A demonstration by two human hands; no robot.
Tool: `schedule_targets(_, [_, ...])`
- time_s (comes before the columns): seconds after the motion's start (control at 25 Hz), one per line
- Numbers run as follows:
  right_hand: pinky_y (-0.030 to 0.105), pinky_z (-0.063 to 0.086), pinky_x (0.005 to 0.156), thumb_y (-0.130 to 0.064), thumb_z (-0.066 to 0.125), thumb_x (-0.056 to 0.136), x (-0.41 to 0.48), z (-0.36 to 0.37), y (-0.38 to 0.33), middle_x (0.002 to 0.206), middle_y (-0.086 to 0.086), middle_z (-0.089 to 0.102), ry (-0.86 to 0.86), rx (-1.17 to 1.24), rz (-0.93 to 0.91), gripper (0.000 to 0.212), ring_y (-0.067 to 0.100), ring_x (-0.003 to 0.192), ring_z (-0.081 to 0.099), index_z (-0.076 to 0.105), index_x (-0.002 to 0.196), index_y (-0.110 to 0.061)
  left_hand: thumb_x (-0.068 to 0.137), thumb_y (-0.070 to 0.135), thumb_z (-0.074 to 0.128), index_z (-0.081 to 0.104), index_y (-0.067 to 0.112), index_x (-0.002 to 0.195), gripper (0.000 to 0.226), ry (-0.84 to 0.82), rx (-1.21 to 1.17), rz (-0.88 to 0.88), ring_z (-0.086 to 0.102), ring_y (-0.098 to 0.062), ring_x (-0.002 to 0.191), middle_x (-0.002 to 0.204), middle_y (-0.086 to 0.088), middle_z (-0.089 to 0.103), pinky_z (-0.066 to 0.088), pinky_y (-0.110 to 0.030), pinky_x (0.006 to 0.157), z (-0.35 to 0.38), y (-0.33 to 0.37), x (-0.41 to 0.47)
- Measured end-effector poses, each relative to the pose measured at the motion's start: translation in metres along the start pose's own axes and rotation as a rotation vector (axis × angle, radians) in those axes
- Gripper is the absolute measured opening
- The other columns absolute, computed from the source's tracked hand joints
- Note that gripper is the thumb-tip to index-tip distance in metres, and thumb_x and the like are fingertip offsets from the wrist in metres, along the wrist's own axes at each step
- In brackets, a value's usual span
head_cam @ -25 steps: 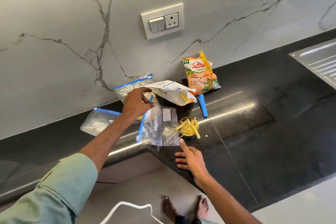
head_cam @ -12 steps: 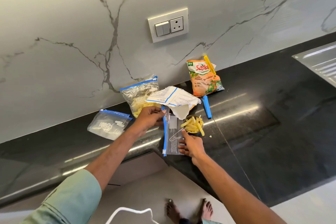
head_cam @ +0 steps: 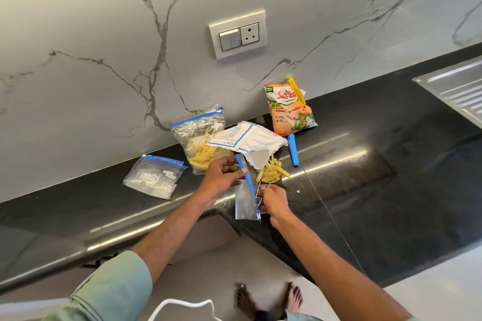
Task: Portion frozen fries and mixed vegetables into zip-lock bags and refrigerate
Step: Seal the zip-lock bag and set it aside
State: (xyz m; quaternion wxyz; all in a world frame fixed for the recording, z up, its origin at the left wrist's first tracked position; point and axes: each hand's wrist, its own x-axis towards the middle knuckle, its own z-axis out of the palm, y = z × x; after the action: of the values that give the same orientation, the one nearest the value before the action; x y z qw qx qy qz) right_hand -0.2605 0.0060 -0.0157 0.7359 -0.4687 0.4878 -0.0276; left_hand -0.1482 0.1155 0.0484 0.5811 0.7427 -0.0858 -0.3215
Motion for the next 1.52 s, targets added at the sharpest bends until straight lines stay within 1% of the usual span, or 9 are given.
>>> schedule_targets(0.24, [0.026, 0.042, 0.058, -0.014, 0.041, 0.109, -0.019, -0.033, 0.009, 0.083, 0.004, 0.057, 0.036, -0.154, -0.130, 0.022, 0.012, 0.068, 0.049, 0.063, 0.107, -0.010, 0.092, 0.013, 0.076, 0.071, 0.005, 0.102, 0.013, 0.176, 0.048, 0.023, 0.070, -0.012, 0.067, 0.083, -0.009, 0.071, 0.061, -0.028, 0.065, 0.018, -0.013, -0.001])
schedule_targets(0.4, [0.031, 0.045, 0.072, -0.019, 0.042, 0.110, -0.046, -0.064, 0.009, 0.090, 0.004, 0.063, 0.068, -0.294, -0.294, 0.023, 0.016, 0.081, 0.056, 0.064, 0.104, -0.021, 0.095, 0.019, 0.073, 0.071, 0.003, 0.106, 0.020, 0.216, 0.018, -0.024, 0.070, -0.014, 0.065, 0.086, -0.008, 0.071, 0.061, -0.029, 0.062, 0.028, -0.008, 0.002])
schedule_targets(0.68, [0.021, 0.046, 0.053, -0.049, 0.078, 0.088, -0.096, -0.092, -0.019, 0.066, -0.002, 0.063, 0.070, -0.244, -0.492, 0.034, 0.001, 0.056, 0.052, 0.067, 0.092, -0.017, 0.093, 0.023, 0.075, 0.072, 0.003, 0.101, 0.022, -0.035, -0.112, -0.092, 0.074, -0.017, 0.071, 0.089, -0.012, 0.075, 0.060, -0.025, 0.064, 0.060, 0.014, -0.023])
schedule_targets(0.8, [0.037, 0.054, 0.059, -0.057, 0.088, 0.076, -0.098, -0.089, -0.044, 0.074, 0.016, 0.064, 0.028, -0.262, -0.531, 0.045, 0.014, 0.062, 0.054, 0.067, 0.097, -0.023, 0.092, 0.024, 0.076, 0.074, 0.004, 0.099, 0.022, -0.081, -0.222, -0.084, 0.074, -0.017, 0.074, 0.089, -0.010, 0.078, 0.060, -0.024, 0.066, 0.070, 0.032, -0.029])
schedule_targets(0.92, [0.036, 0.053, 0.062, -0.054, 0.088, 0.075, -0.095, -0.086, -0.063, 0.069, 0.012, 0.056, 0.007, -0.275, -0.561, 0.048, 0.018, 0.062, 0.050, 0.065, 0.102, -0.021, 0.092, 0.023, 0.075, 0.073, 0.005, 0.094, 0.018, -0.057, -0.352, -0.062, 0.074, -0.016, 0.077, 0.088, -0.010, 0.078, 0.060, -0.024, 0.068, 0.078, 0.047, -0.032])
schedule_targets(1.08, [0.046, 0.060, 0.073, -0.044, 0.079, 0.089, -0.085, -0.078, -0.079, 0.085, 0.014, 0.072, 0.037, -0.190, -0.573, 0.033, 0.035, 0.073, 0.064, 0.068, 0.100, -0.016, 0.091, 0.004, 0.073, 0.071, 0.000, 0.106, 0.016, -0.130, -0.482, 0.036, 0.075, -0.018, 0.090, 0.098, -0.012, 0.076, 0.061, -0.025, 0.080, 0.085, 0.051, -0.038])
schedule_targets(1.2, [0.044, 0.060, 0.078, -0.033, 0.070, 0.100, -0.077, -0.071, -0.088, 0.091, 0.020, 0.073, 0.046, -0.143, -0.551, 0.020, 0.024, 0.076, 0.067, 0.069, 0.098, -0.014, 0.090, 0.004, 0.074, 0.071, -0.002, 0.111, 0.022, -0.103, -0.459, 0.082, 0.074, -0.024, 0.097, 0.104, -0.017, 0.076, 0.061, -0.029, 0.086, 0.089, 0.049, -0.034])
schedule_targets(1.36, [0.029, 0.059, 0.073, -0.024, 0.065, 0.103, -0.072, -0.059, -0.091, 0.091, 0.006, 0.076, 0.048, -0.171, -0.545, 0.013, 0.019, 0.085, 0.073, 0.070, 0.105, -0.013, 0.085, 0.026, 0.084, 0.077, 0.006, 0.094, 0.024, 0.032, -0.324, 0.092, 0.075, -0.033, 0.098, 0.095, -0.014, 0.078, 0.061, -0.039, 0.090, 0.100, 0.042, -0.024])
schedule_targets(1.52, [0.027, 0.053, 0.068, -0.020, 0.066, 0.102, -0.067, -0.052, -0.097, 0.077, 0.004, 0.074, 0.067, -0.155, -0.529, 0.016, 0.013, 0.072, 0.066, 0.073, 0.092, -0.010, 0.088, 0.025, 0.081, 0.074, 0.001, 0.096, 0.026, 0.078, -0.353, 0.169, 0.077, -0.028, 0.091, 0.093, -0.013, 0.079, 0.062, -0.035, 0.086, 0.106, 0.036, -0.020])
